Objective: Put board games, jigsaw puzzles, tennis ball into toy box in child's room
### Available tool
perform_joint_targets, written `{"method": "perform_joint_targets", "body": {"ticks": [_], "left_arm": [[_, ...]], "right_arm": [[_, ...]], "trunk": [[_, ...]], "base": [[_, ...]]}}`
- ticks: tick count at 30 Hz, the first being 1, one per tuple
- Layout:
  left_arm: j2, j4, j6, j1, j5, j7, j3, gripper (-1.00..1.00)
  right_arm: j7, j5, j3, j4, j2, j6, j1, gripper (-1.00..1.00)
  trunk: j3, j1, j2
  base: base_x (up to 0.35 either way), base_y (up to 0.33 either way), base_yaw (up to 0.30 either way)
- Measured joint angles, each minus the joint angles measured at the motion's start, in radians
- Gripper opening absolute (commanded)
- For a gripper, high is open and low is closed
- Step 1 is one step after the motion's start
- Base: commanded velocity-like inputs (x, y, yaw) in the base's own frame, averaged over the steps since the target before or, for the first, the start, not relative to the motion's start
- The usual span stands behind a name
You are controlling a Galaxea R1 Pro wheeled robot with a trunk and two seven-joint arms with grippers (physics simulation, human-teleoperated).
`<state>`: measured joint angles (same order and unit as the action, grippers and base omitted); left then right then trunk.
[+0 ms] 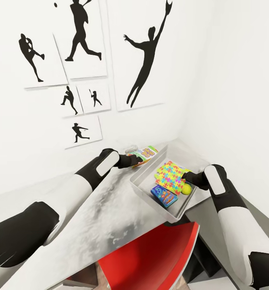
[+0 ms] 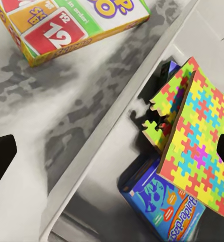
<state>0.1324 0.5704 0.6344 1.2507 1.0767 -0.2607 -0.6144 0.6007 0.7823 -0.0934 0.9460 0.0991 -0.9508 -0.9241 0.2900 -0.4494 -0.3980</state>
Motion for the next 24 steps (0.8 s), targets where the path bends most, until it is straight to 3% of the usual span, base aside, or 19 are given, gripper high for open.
{"method": "perform_joint_targets", "body": {"ticks": [24], "left_arm": [[0.019, -0.044, -0.007, -0.003, -0.001, 0.060, -0.023, 1.00]], "right_arm": [[0.000, 0.000, -0.001, 0.000, 0.000, -0.001, 0.000, 1.00]], "trunk": [[0.000, 0.000, 0.000]], "base": [[0.000, 0.000, 0.000]]}}
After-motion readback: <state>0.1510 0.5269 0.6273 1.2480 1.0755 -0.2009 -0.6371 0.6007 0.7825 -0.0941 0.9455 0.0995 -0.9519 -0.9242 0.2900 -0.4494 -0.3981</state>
